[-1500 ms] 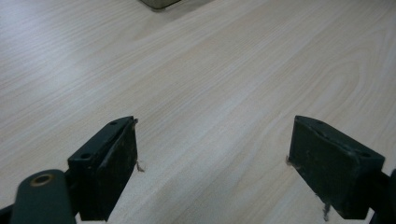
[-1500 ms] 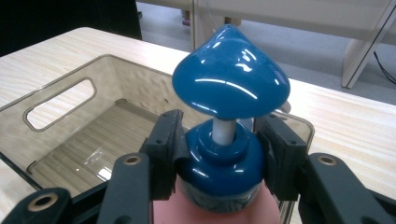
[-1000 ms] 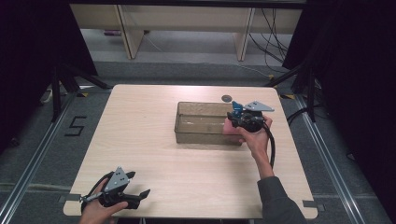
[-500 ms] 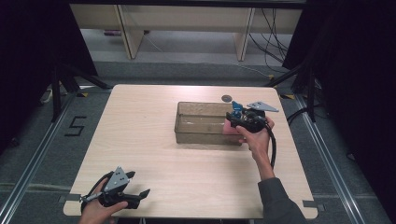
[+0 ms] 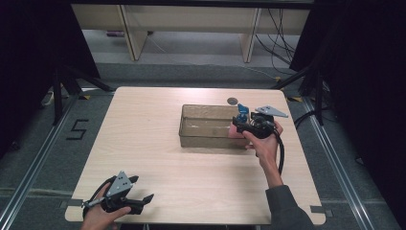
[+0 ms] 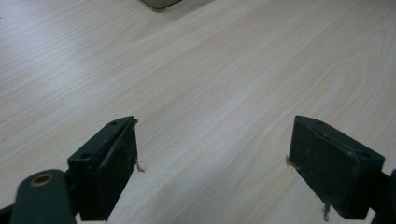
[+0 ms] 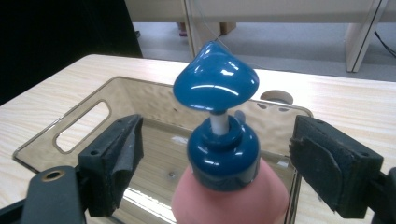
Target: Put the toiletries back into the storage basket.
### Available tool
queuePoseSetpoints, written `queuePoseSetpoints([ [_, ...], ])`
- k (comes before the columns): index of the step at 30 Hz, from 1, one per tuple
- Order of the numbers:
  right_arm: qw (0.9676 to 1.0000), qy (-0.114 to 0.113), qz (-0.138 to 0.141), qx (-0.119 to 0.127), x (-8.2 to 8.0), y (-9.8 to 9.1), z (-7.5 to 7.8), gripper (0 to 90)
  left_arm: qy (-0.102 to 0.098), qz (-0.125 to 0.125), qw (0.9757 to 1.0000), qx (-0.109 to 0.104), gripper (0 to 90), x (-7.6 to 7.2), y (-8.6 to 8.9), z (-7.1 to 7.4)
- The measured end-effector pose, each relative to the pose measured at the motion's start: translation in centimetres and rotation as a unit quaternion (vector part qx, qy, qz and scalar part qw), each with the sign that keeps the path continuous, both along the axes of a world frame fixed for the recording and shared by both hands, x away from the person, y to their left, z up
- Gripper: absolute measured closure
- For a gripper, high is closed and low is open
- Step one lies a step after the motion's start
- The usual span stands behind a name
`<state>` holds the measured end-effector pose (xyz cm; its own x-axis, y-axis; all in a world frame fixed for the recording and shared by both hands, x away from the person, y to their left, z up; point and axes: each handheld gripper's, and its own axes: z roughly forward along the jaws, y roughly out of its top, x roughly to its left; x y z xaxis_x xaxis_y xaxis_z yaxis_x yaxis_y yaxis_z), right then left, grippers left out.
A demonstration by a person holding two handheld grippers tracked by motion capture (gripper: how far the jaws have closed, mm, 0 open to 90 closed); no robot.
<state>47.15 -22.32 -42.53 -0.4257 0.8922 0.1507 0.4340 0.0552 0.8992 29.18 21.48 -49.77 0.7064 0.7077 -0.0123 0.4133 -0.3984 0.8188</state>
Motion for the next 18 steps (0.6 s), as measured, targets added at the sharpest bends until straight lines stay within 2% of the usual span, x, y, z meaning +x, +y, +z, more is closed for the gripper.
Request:
queuePoseSetpoints([
  [2, 0.9999, 0.006, -0.002, 0.008, -0.3, 0.1, 0.0, 17.8, -0.001, -0.002, 1.0000, 0.004, 14.9, 0.0, 0.1, 0.1],
  [3, 0.9999, 0.000, 0.004, 0.012, -0.3, 0.0, -0.1, 17.2, -0.001, -0.001, 1.0000, 0.006, 14.9, 0.0, 0.1, 0.1],
  [4, 0.9998, 0.013, -0.005, 0.014, -0.6, 0.1, 0.0, 16.7, -0.001, -0.006, 0.9999, 0.016, 14.9, 0.0, 0.3, 0.2],
  [5, 1.0000, -0.002, 0.000, 0.002, -0.5, -0.1, -0.1, 16.7, -0.004, -0.002, 0.9999, 0.011, 14.9, 0.1, 0.2, 0.1],
  [6, 0.9997, 0.014, -0.005, 0.021, -0.8, 0.1, -0.1, 16.7, -0.005, -0.002, 0.9999, 0.011, 14.9, 0.1, 0.2, 0.2],
  [7, 0.9999, 0.001, 0.001, 0.010, -0.7, -0.1, -0.1, 16.7, -0.004, 0.000, 1.0000, 0.009, 14.9, 0.0, 0.2, 0.2],
  [9, 0.9999, 0.008, -0.010, 0.007, -0.9, -0.1, -0.1, 16.7, -0.008, 0.002, 0.9999, 0.005, 14.9, 0.1, 0.1, 0.1],
  [10, 0.9999, 0.006, -0.004, 0.010, -1.0, -0.3, -0.1, 16.7, -0.018, -0.003, 0.9997, 0.017, 14.9, 0.2, 0.3, 0.1],
  [11, 0.9999, 0.002, -0.007, 0.009, -1.0, -0.3, 0.0, 16.7, -0.017, -0.004, 0.9997, 0.016, 14.9, 0.2, 0.2, 0.1],
  [12, 0.9999, 0.006, -0.011, 0.007, -1.2, -0.3, 0.0, 16.7, -0.005, -0.002, 0.9999, 0.010, 14.9, 0.0, 0.2, 0.2],
  [13, 0.9996, 0.013, -0.012, 0.021, -1.3, -0.2, 0.1, 16.7, -0.003, -0.002, 1.0000, 0.009, 14.9, 0.0, 0.2, 0.2],
  [15, 1.0000, -0.006, -0.004, 0.004, -1.3, -0.5, 0.1, 16.7, -0.005, -0.001, 1.0000, 0.008, 14.9, 0.0, 0.2, 0.1],
  [18, 0.9997, 0.008, -0.015, 0.016, -1.9, -0.2, 0.3, 17.2, -0.004, -0.001, 0.9999, 0.009, 14.9, 0.0, 0.2, 0.2],
])
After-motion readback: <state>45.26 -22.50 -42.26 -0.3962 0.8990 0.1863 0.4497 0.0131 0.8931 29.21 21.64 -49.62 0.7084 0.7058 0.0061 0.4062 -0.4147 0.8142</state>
